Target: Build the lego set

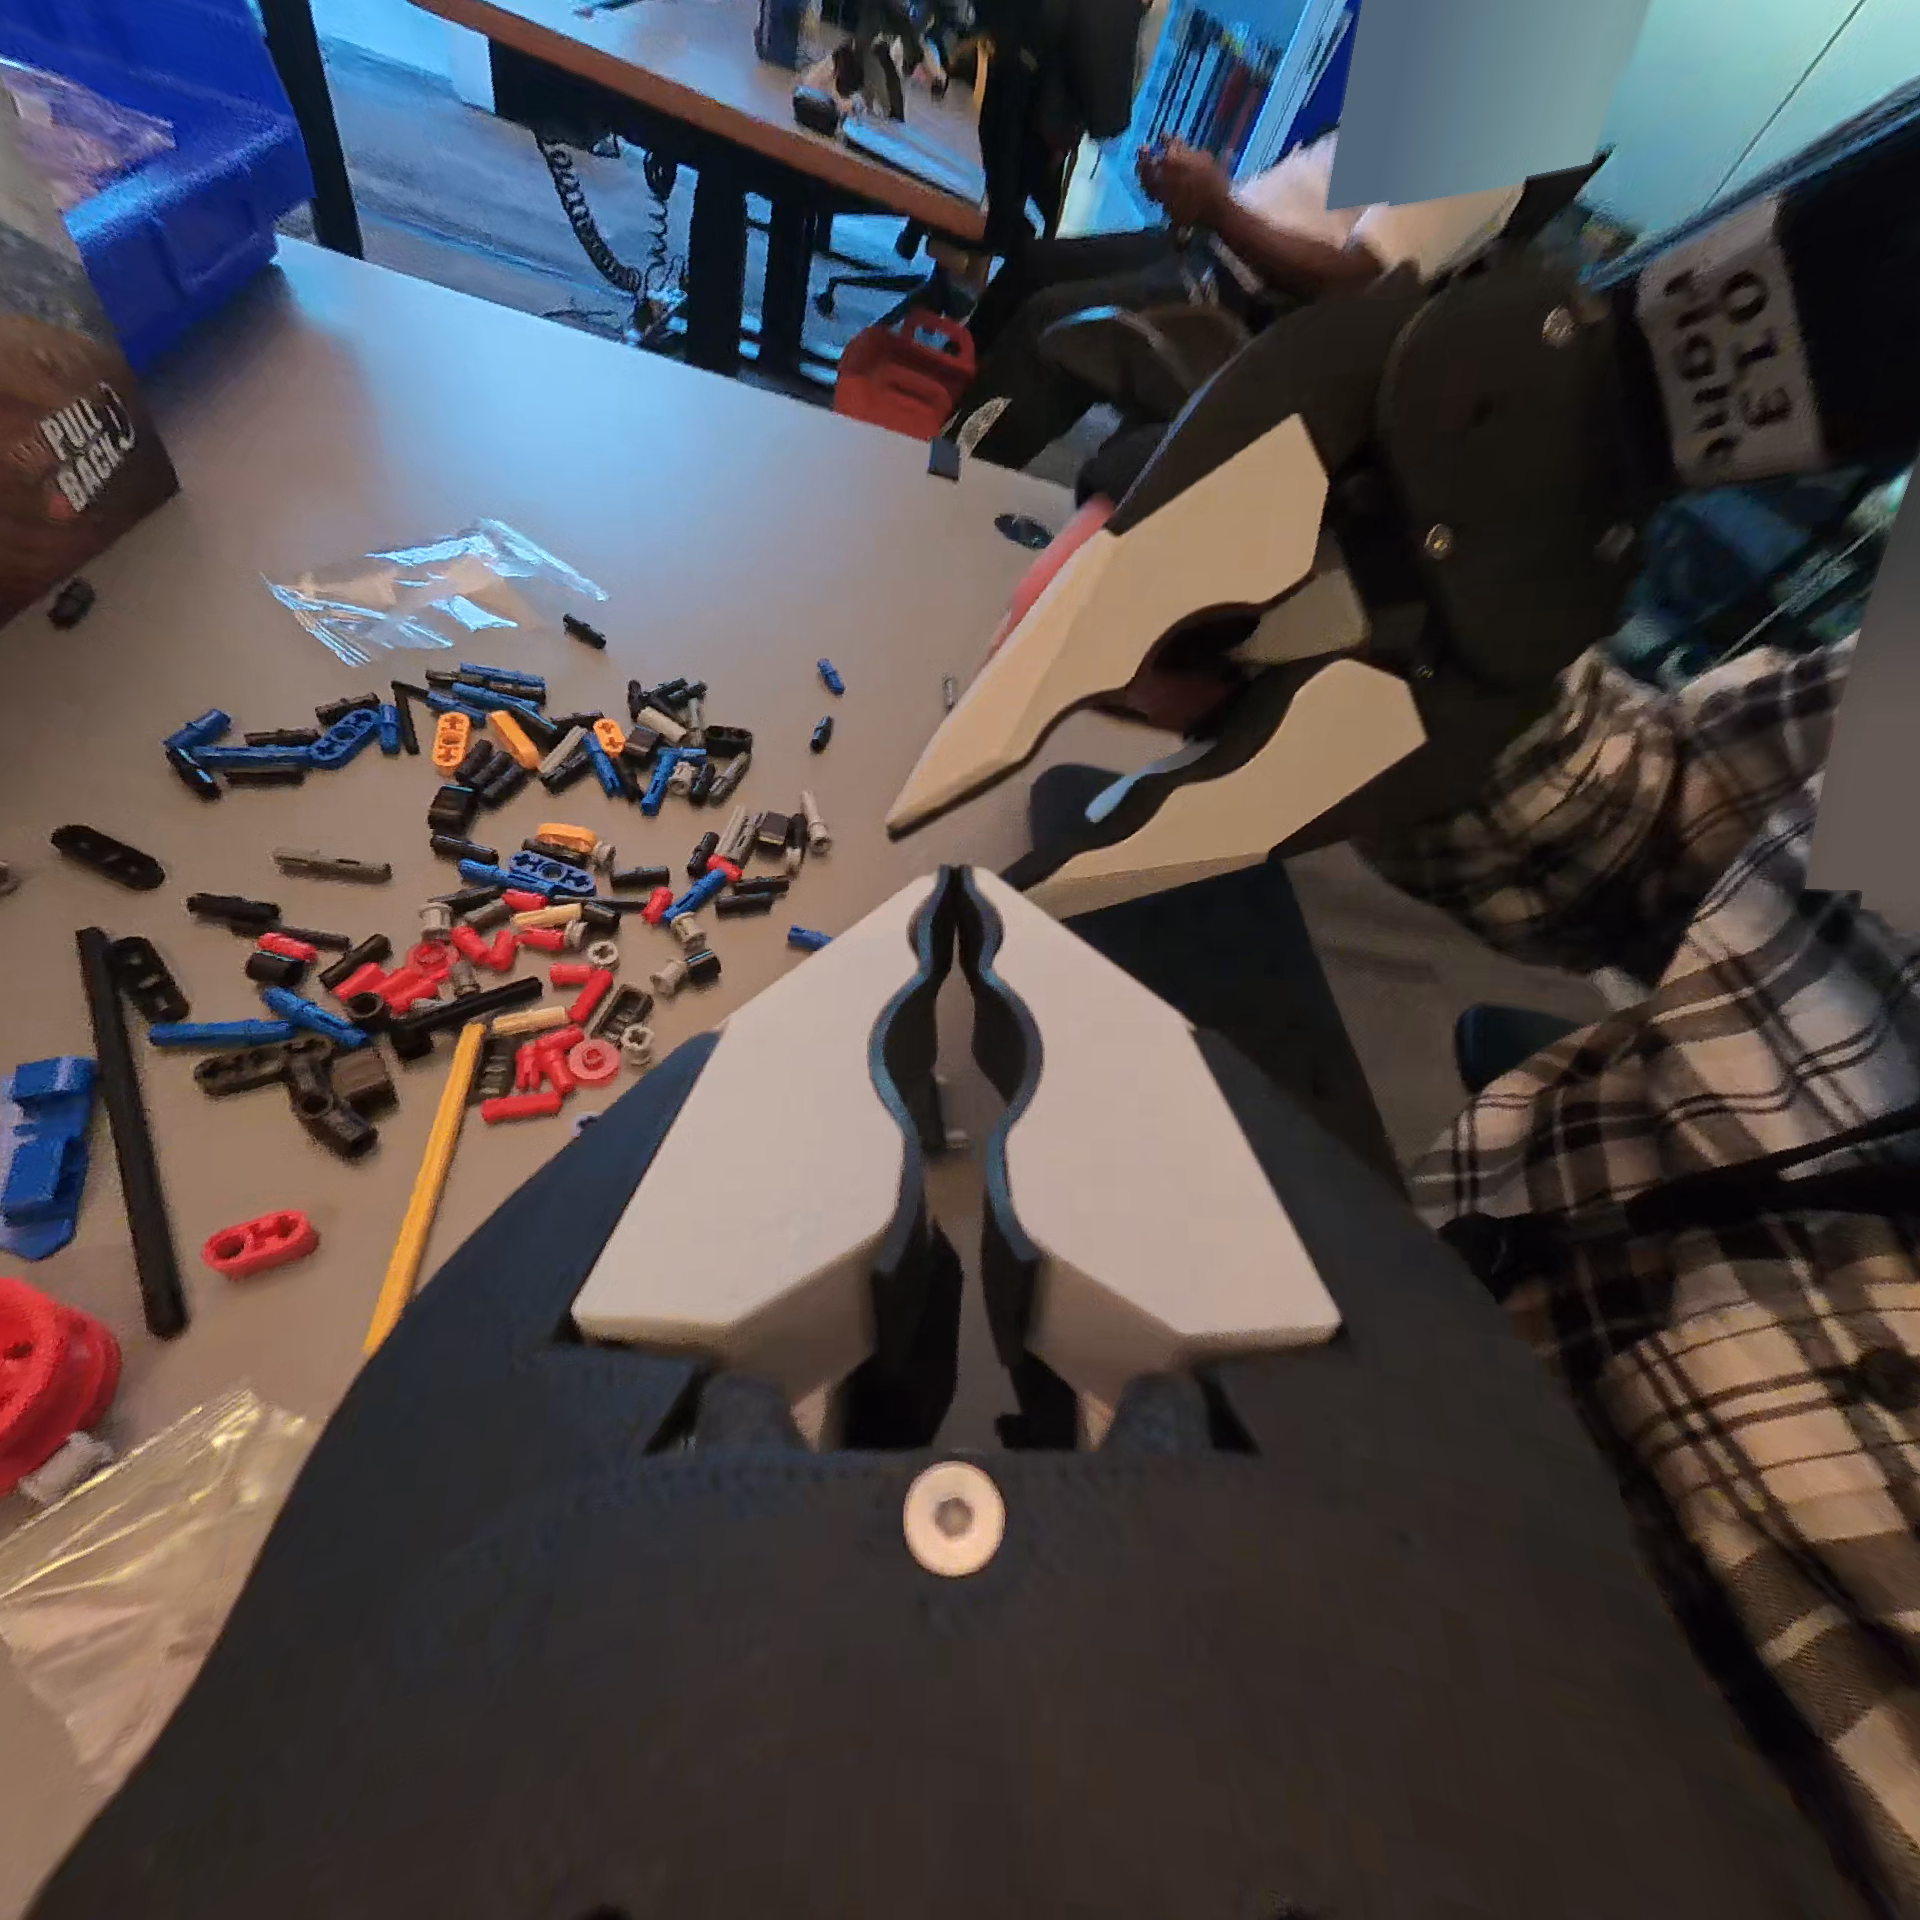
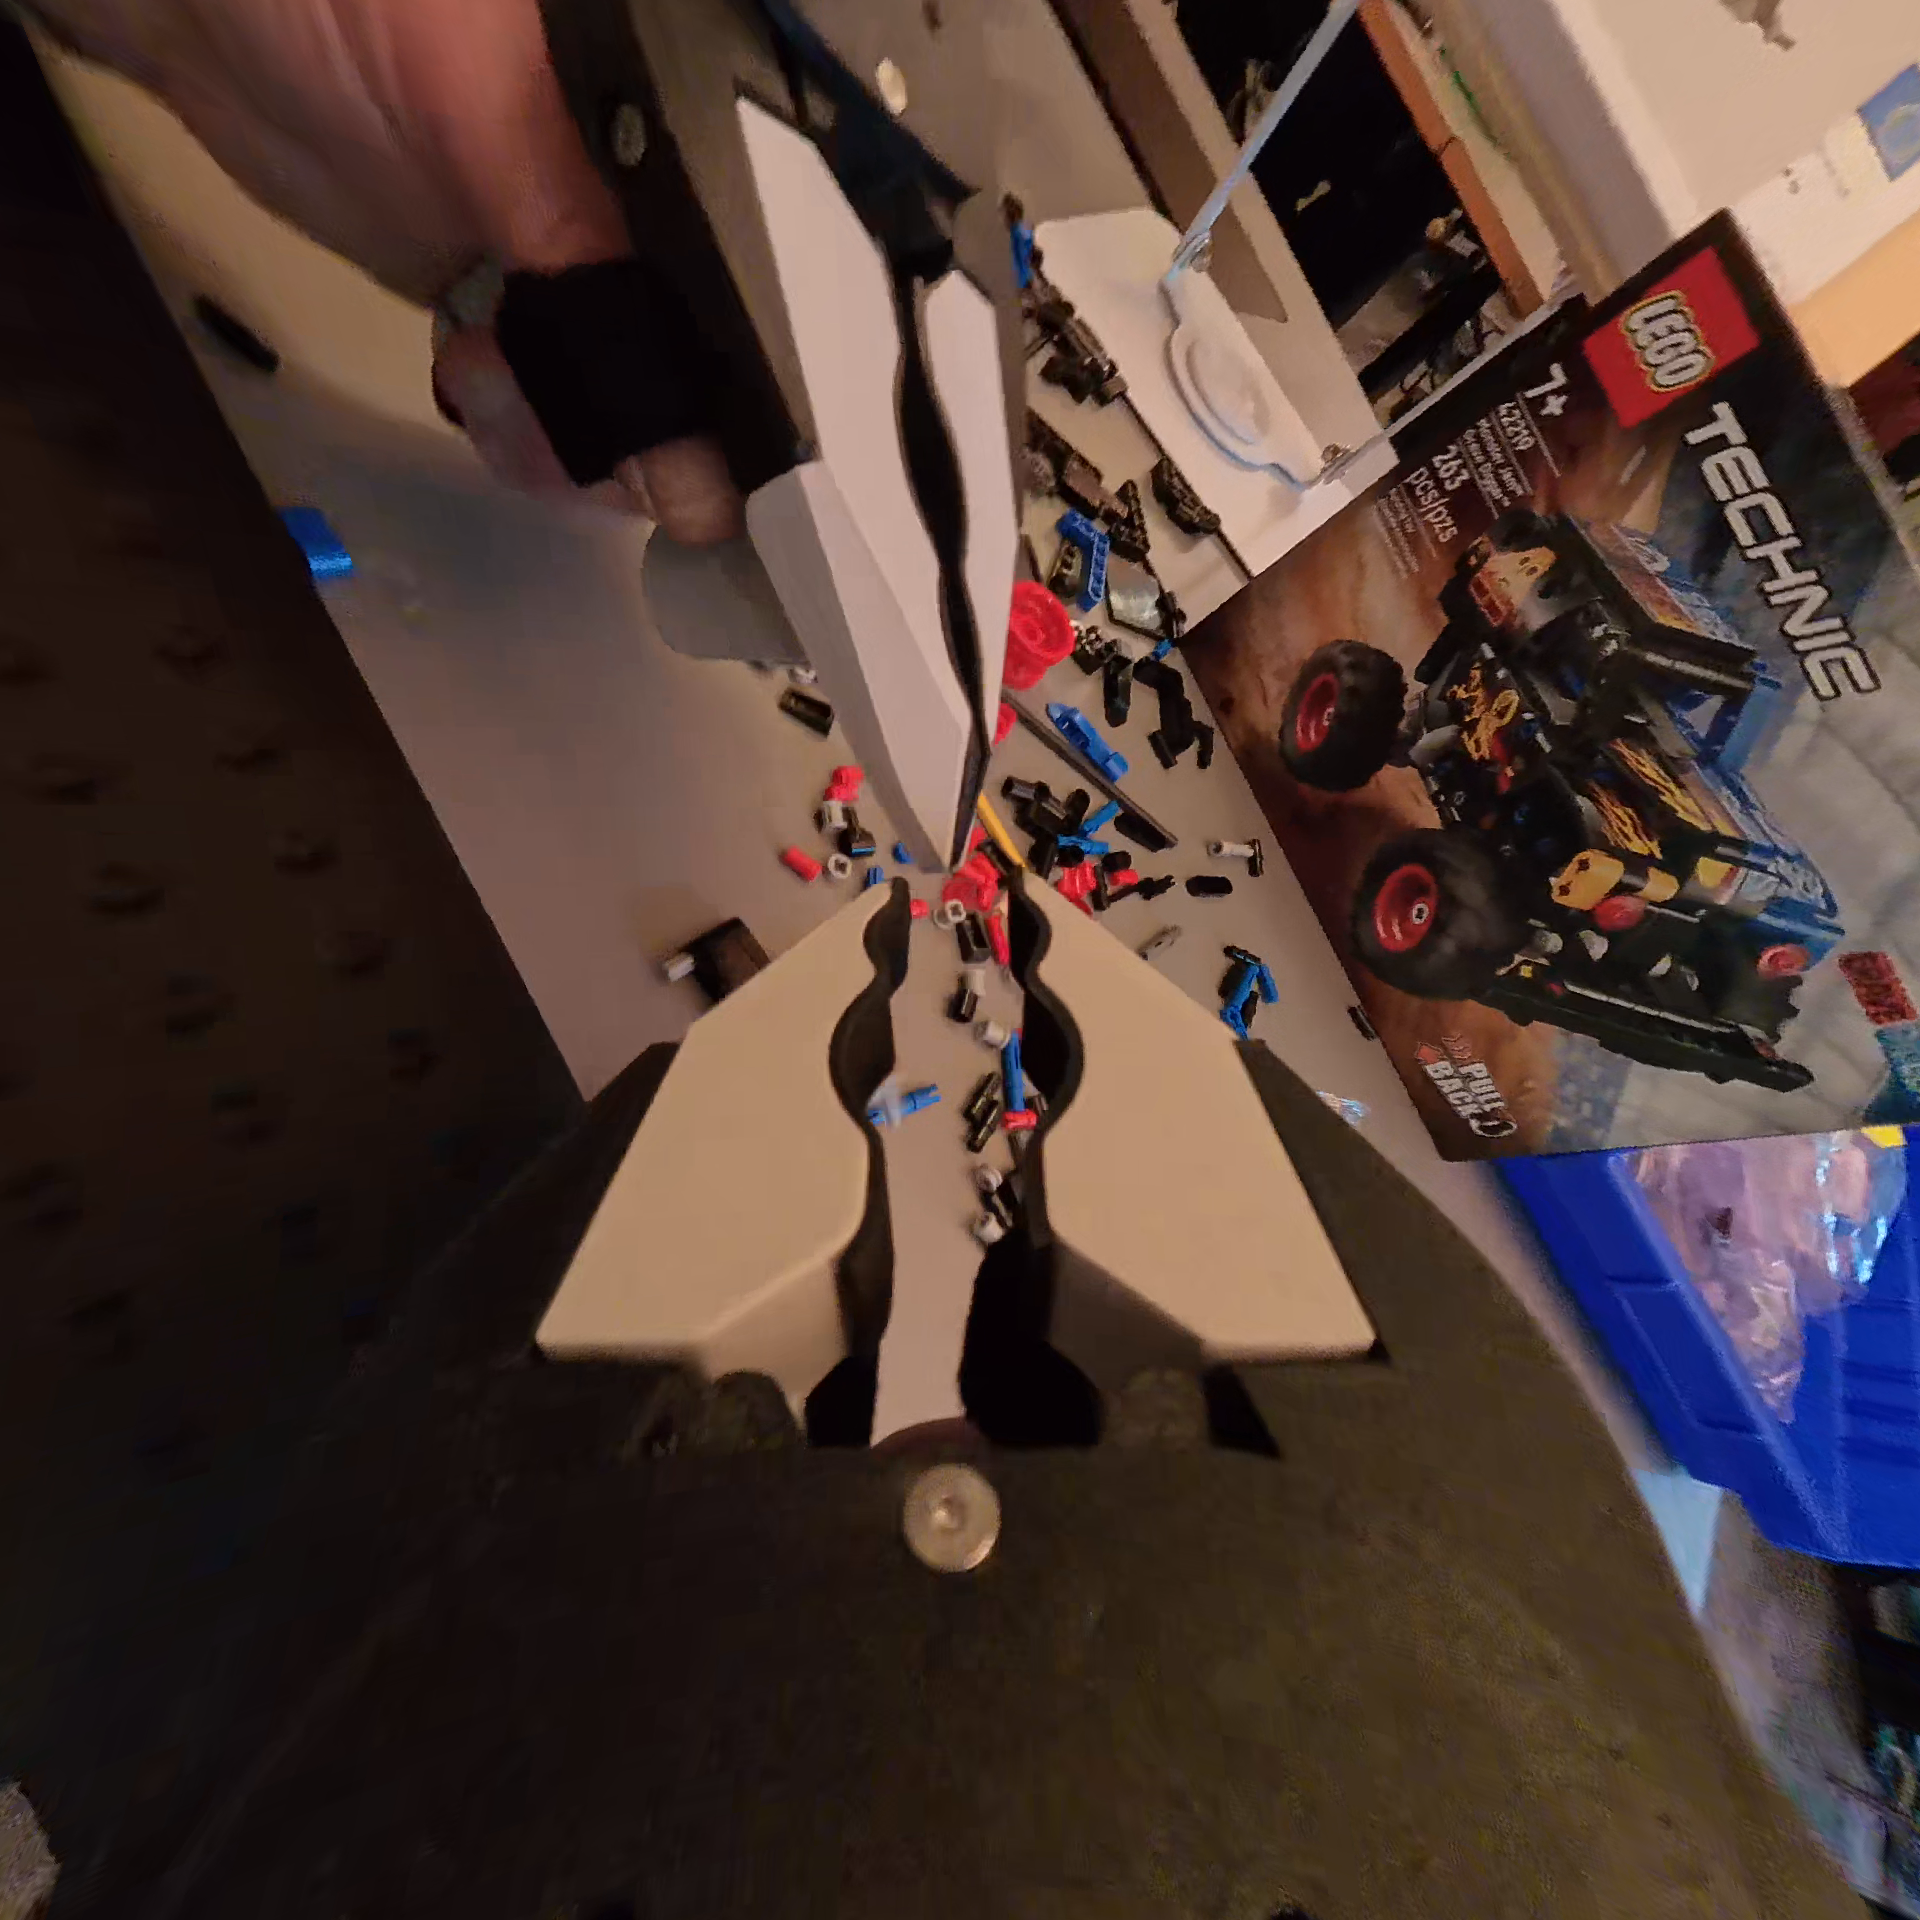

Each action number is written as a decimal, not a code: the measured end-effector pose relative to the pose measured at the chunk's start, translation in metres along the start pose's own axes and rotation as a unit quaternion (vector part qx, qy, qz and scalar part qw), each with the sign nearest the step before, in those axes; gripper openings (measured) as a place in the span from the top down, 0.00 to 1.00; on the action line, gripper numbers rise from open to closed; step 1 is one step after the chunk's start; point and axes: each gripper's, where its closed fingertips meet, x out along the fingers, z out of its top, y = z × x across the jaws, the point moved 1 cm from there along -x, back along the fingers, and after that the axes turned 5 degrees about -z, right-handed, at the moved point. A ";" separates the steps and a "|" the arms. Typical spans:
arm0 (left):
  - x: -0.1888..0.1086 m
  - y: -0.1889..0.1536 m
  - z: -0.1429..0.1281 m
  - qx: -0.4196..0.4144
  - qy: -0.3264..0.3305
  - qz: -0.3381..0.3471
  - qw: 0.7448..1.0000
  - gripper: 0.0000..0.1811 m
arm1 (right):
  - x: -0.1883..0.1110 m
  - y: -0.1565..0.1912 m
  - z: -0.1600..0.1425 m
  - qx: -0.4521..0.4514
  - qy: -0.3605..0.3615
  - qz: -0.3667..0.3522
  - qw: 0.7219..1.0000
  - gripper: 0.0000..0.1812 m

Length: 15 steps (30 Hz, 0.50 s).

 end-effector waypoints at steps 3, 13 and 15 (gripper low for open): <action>-0.003 0.002 0.004 -0.042 -0.033 -0.019 0.998 1.00 | -0.003 -0.003 0.005 0.044 -0.026 0.005 0.999 0.92; -0.006 0.017 -0.027 0.043 0.085 0.038 0.995 1.00 | -0.039 -0.037 -0.074 0.136 0.057 -0.013 0.989 0.91; -0.004 0.019 -0.030 0.063 0.105 0.046 0.991 0.99 | -0.040 -0.034 -0.097 0.145 0.103 0.000 0.984 0.90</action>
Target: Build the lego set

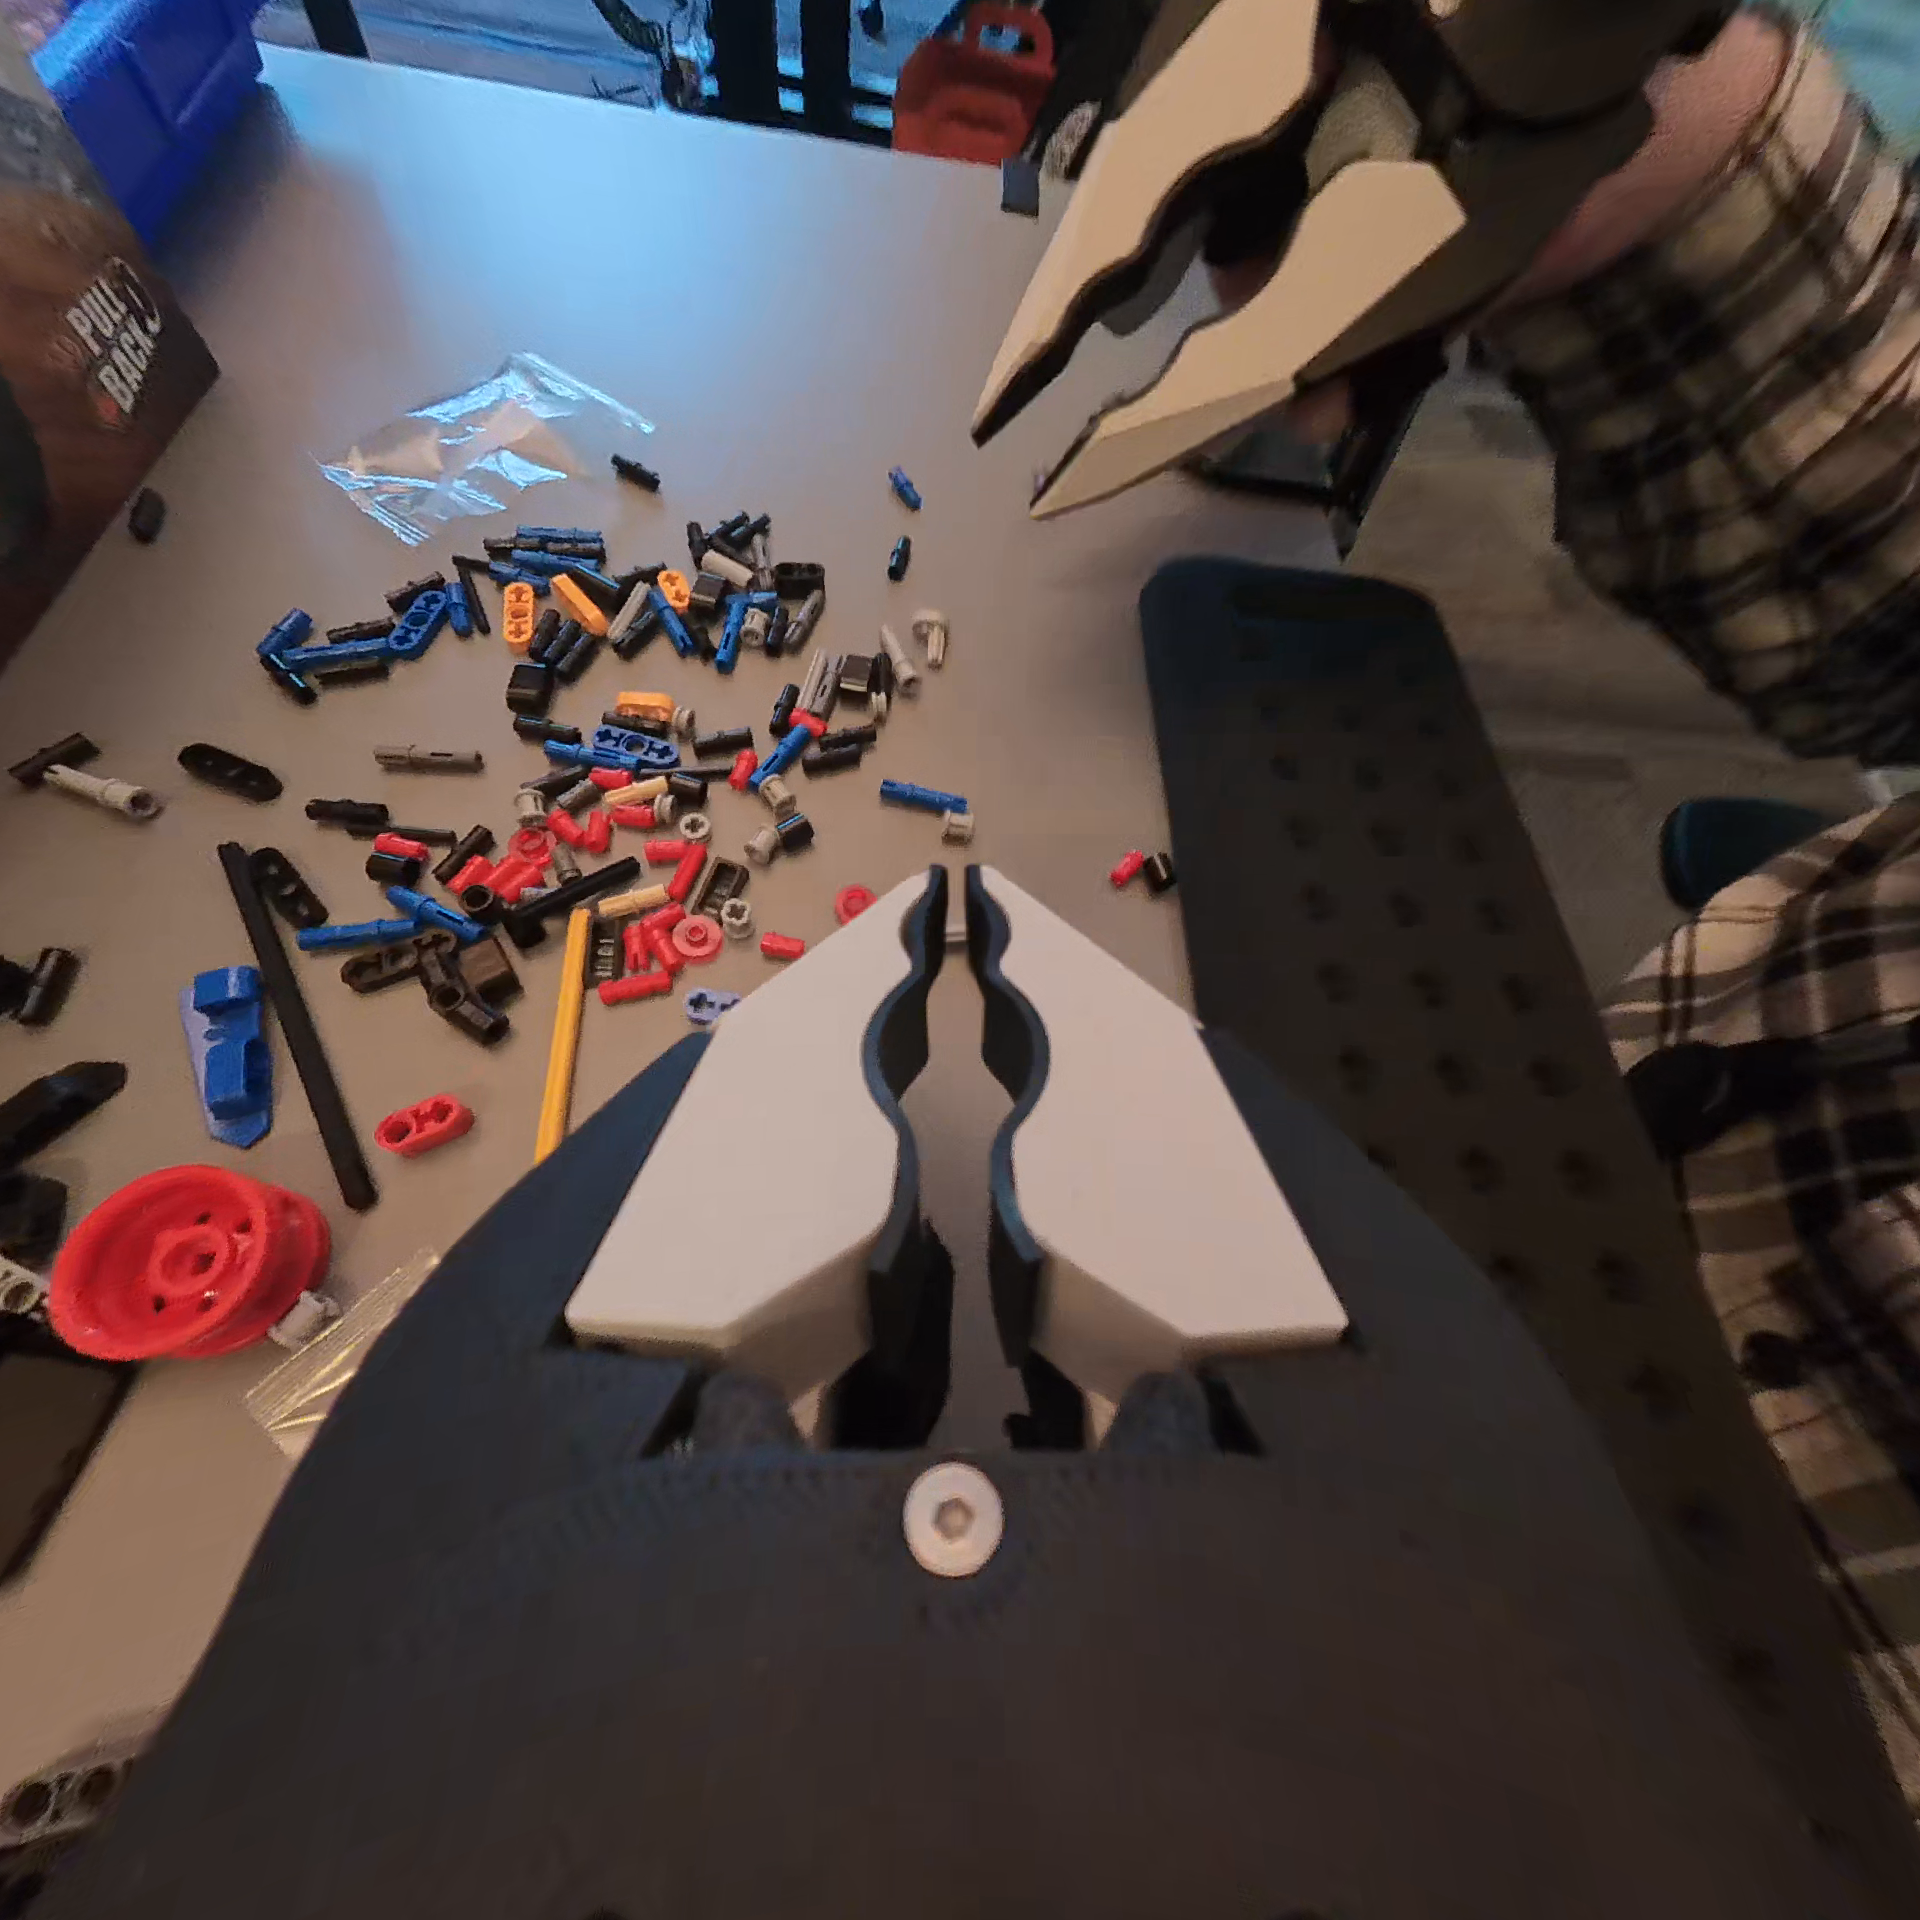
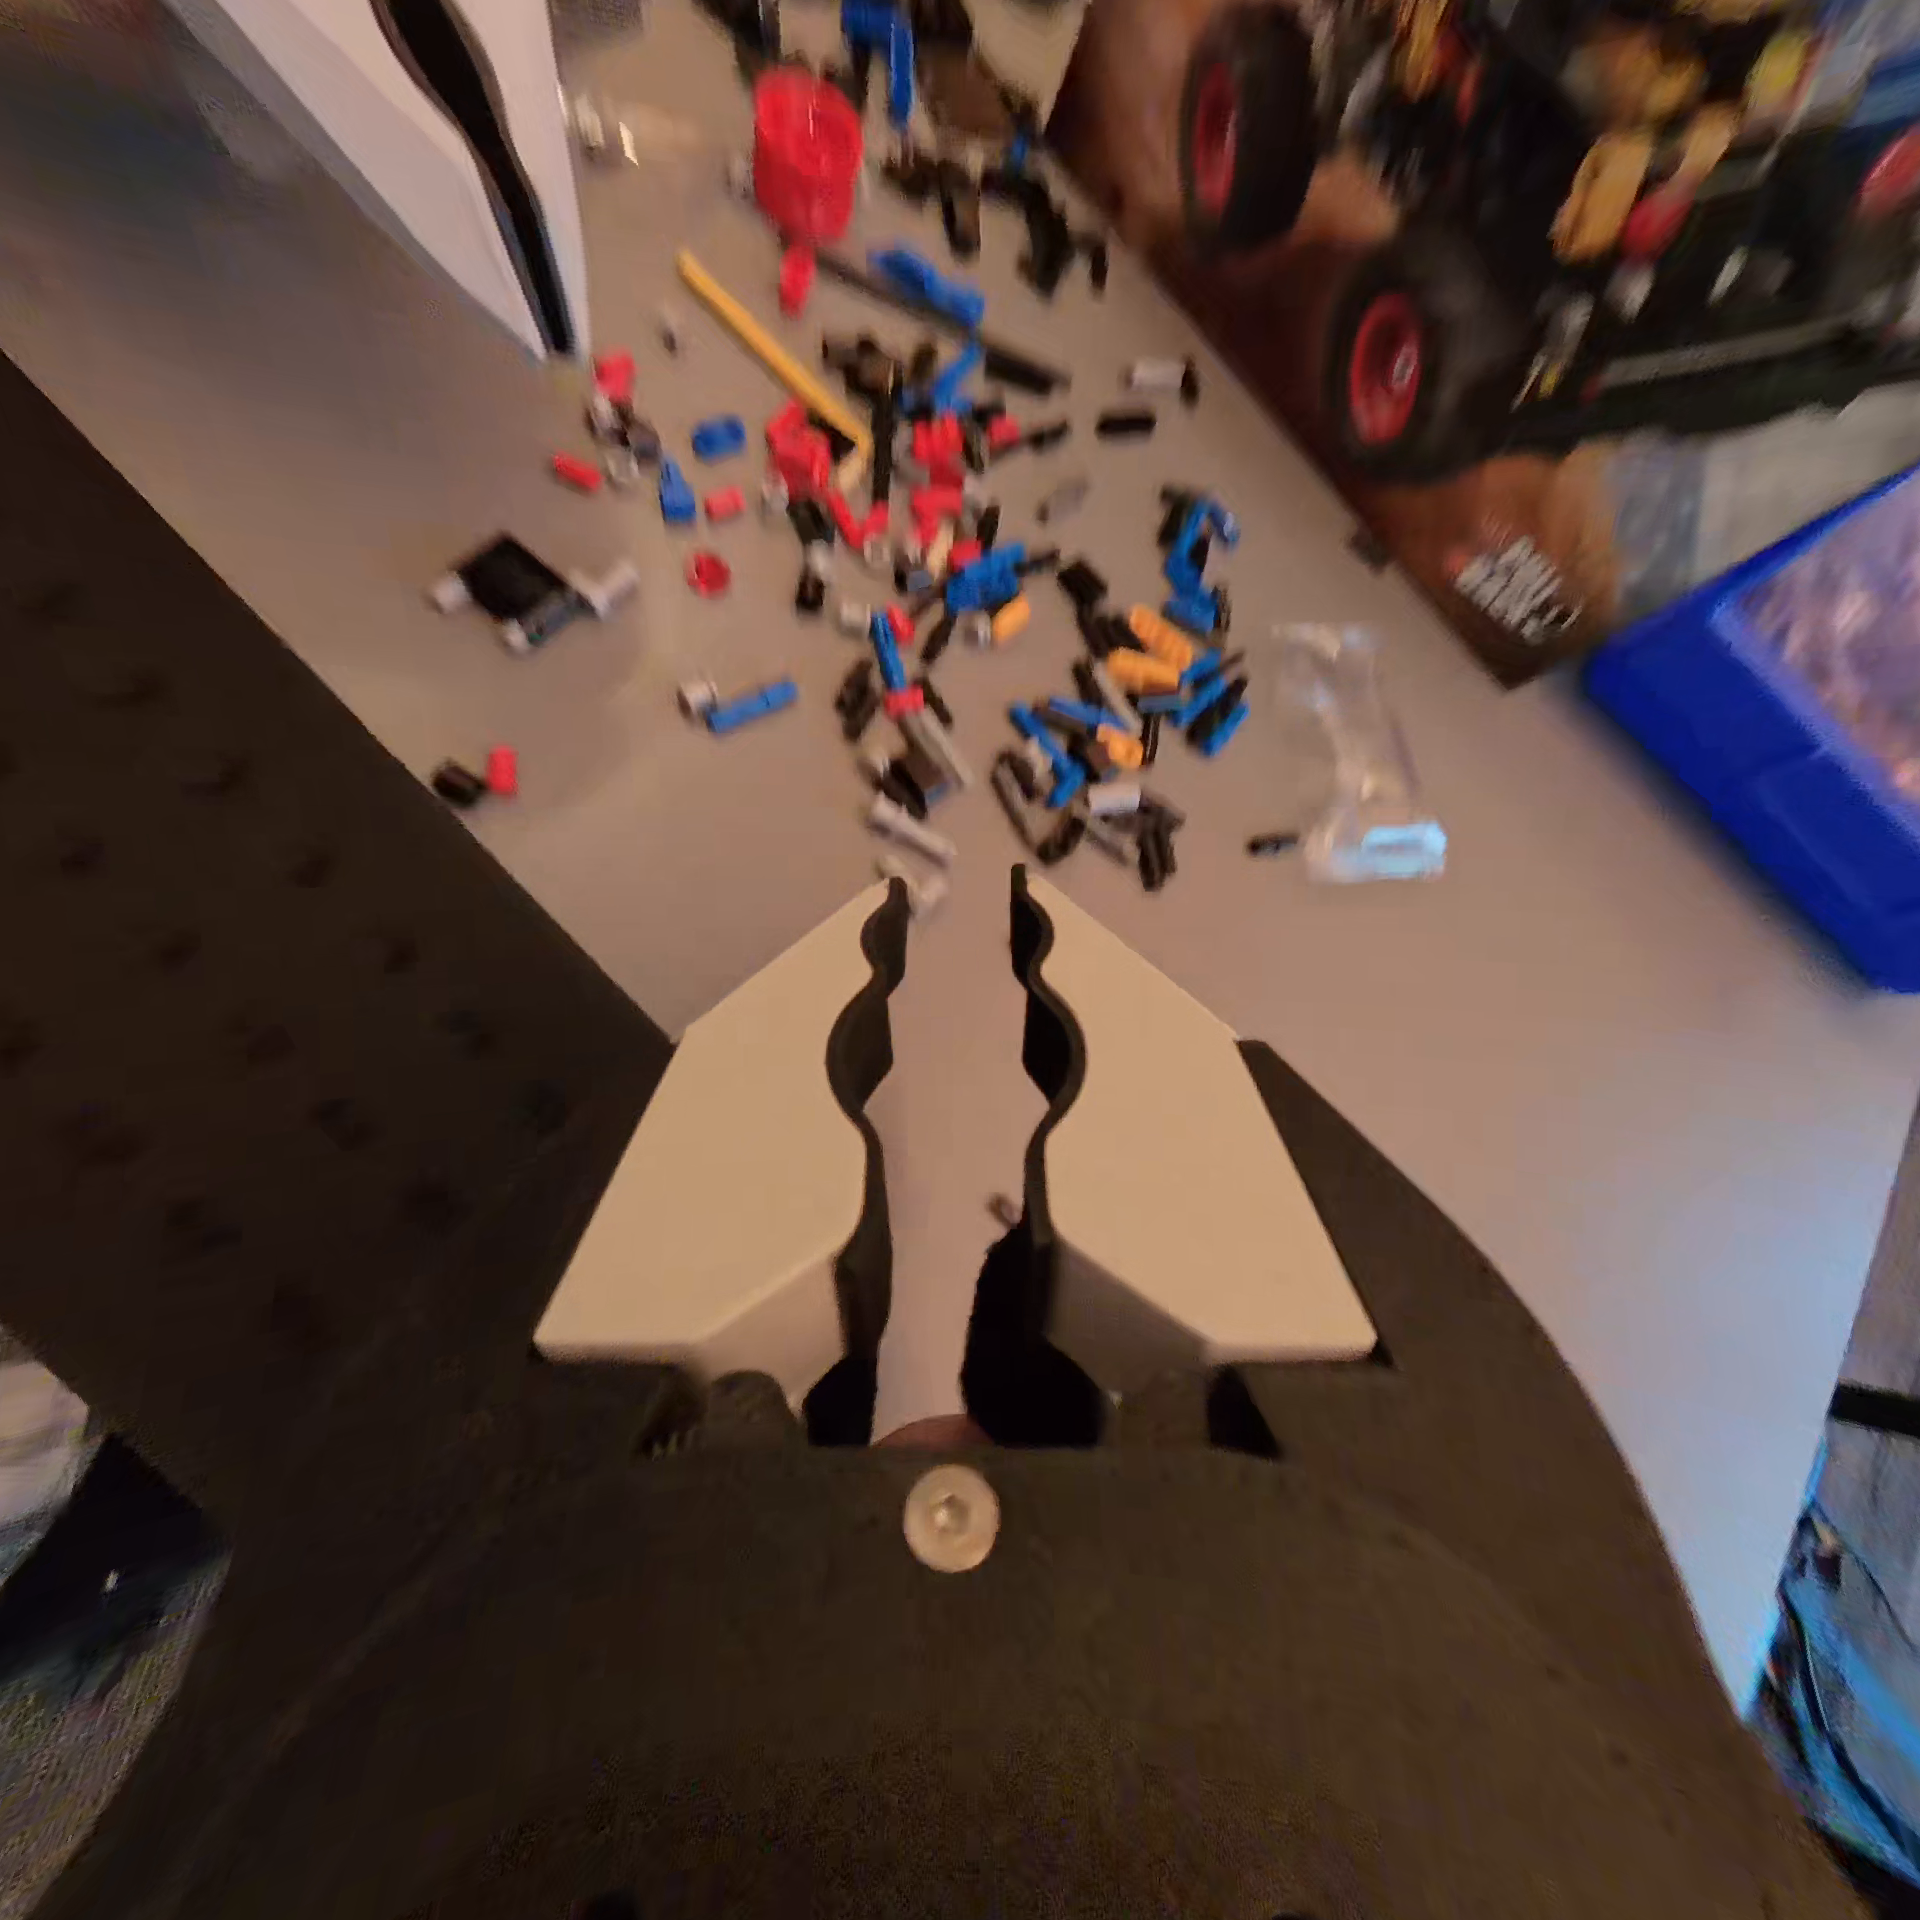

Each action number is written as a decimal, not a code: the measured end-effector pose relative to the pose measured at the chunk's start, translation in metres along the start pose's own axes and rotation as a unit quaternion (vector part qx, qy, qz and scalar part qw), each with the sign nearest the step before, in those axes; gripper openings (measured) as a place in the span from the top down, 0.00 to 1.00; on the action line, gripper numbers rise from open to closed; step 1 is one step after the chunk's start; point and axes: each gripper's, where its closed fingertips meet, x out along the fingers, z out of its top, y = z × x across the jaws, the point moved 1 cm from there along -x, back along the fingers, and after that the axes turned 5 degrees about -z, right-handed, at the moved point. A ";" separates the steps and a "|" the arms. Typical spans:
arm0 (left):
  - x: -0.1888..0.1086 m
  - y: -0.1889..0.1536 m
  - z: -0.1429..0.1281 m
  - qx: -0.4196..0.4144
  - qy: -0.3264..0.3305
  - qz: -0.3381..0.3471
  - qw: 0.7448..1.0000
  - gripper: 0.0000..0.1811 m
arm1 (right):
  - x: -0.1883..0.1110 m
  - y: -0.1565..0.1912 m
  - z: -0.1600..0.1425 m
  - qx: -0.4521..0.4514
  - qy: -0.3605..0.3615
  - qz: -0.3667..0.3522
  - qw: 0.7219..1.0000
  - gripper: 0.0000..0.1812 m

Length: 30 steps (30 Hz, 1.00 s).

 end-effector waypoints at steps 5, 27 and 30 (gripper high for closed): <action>0.008 -0.001 -0.011 0.018 0.044 -0.003 0.999 0.98 | 0.023 0.008 -0.026 -0.006 0.039 0.047 0.998 0.89; 0.024 -0.013 0.031 -0.009 -0.041 -0.043 0.998 0.92 | 0.005 0.044 0.060 -0.091 -0.150 0.086 0.981 0.95; 0.024 -0.018 0.034 -0.026 -0.050 -0.075 0.996 0.97 | 0.003 0.046 0.066 -0.143 -0.150 0.058 0.977 0.95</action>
